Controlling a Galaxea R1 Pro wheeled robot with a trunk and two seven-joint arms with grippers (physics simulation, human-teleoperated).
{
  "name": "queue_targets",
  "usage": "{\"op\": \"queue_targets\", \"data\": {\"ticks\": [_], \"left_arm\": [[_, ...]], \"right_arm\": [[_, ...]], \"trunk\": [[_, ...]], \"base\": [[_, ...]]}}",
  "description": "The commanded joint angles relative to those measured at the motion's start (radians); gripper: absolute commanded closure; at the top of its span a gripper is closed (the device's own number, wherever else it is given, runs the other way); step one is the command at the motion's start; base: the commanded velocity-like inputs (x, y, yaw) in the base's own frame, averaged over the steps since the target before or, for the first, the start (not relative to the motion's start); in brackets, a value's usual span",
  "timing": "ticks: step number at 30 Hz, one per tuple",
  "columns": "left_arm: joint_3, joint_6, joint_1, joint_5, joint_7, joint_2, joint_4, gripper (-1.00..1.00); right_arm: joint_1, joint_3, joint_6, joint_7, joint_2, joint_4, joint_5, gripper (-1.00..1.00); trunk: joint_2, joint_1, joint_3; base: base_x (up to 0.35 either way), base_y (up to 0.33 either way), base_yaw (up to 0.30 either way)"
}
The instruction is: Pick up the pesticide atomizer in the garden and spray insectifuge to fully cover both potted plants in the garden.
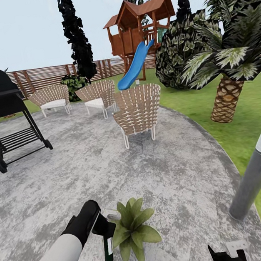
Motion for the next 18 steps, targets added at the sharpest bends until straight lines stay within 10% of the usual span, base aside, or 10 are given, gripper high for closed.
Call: {"op": "queue_targets", "data": {"ticks": [1, 11, 18], "left_arm": [[-0.002, 0.002, 0.0, -0.011, -0.009, 0.0, -0.001, 1.0], [-0.01, 0.003, 0.002, -0.011, -0.009, -0.01, 0.009, 1.0], [-0.086, 0.002, 0.005, -0.011, -0.01, -0.002, 0.108, 1.0]], "right_arm": [[-0.001, -0.008, -0.004, 0.008, 0.0, 0.001, 0.005, -1.0], [-0.001, -0.008, -0.004, 0.008, 0.001, 0.013, 0.005, -1.0], [-0.001, -0.008, -0.004, 0.008, 0.001, 0.014, 0.005, -1.0]], "trunk": [[0.0, 0.0, -0.001], [0.0, 0.0, -0.001], [0.0, 0.0, -0.001]], "base": [[0.026, 0.0, 0.0], [0.003, 0.0, 0.0], [0.0, 0.0, 0.0]]}}
